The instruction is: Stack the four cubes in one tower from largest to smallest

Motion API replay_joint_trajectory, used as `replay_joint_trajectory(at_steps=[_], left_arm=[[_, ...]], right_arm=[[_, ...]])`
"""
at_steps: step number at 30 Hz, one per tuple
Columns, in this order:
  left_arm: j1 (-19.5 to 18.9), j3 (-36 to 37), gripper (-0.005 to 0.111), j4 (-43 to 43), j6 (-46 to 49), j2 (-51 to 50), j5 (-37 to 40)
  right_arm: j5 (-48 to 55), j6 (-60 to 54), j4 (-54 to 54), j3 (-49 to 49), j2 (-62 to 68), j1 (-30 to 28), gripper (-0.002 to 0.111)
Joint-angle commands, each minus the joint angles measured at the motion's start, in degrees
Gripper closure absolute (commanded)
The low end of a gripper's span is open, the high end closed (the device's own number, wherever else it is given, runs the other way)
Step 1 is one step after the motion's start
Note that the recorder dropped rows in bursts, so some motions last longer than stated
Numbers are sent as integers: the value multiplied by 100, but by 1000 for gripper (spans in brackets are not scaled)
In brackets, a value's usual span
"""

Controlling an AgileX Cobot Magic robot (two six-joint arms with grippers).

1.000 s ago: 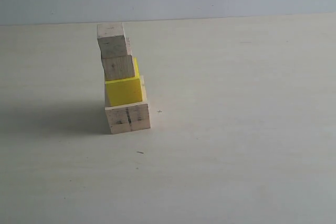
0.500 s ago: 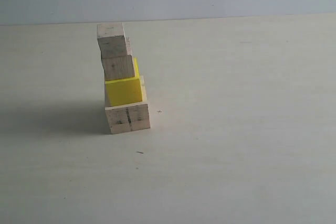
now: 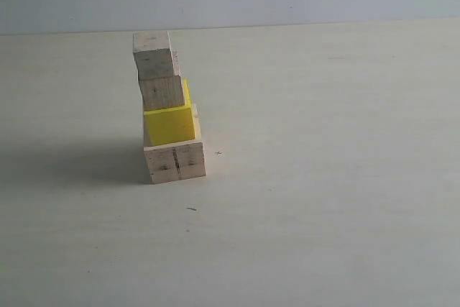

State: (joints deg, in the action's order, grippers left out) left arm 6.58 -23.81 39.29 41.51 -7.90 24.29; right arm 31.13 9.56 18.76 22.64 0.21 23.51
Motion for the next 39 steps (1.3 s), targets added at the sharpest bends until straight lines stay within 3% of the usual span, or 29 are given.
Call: replay_joint_trajectory(at_steps=[1, 14, 16, 17, 19, 23, 32, 39], left_arm=[[39, 42, 107, -9, 7, 14, -42], [39, 51, 107, -273, -197, 49, -69], [28, 153, 107, -1016, -1313, 127, -200], [28, 299, 107, -1776, -2402, 207, -459], [28, 587, 107, -2898, -3676, 377, -836], [28, 1321, 107, -4651, -5387, 746, -1713], [28, 2315, 107, -4805, -5372, 790, -1931], [21, 2381, 107, -4805, -5334, 790, -1461]], right_arm=[[-68, -39, 30, -24, -21, -17, 108], [-68, -38, -9, -24, -21, -17, 108], [-68, -11, -10, -24, -21, -17, 108], [-68, -11, -10, -24, -21, -17, 108], [-68, -11, -10, -24, -21, -17, 108], [-68, -11, -10, -24, -21, -17, 108], [-90, 3, -22, -24, -21, -17, 108], [-90, 3, -22, -24, -21, -17, 108]])
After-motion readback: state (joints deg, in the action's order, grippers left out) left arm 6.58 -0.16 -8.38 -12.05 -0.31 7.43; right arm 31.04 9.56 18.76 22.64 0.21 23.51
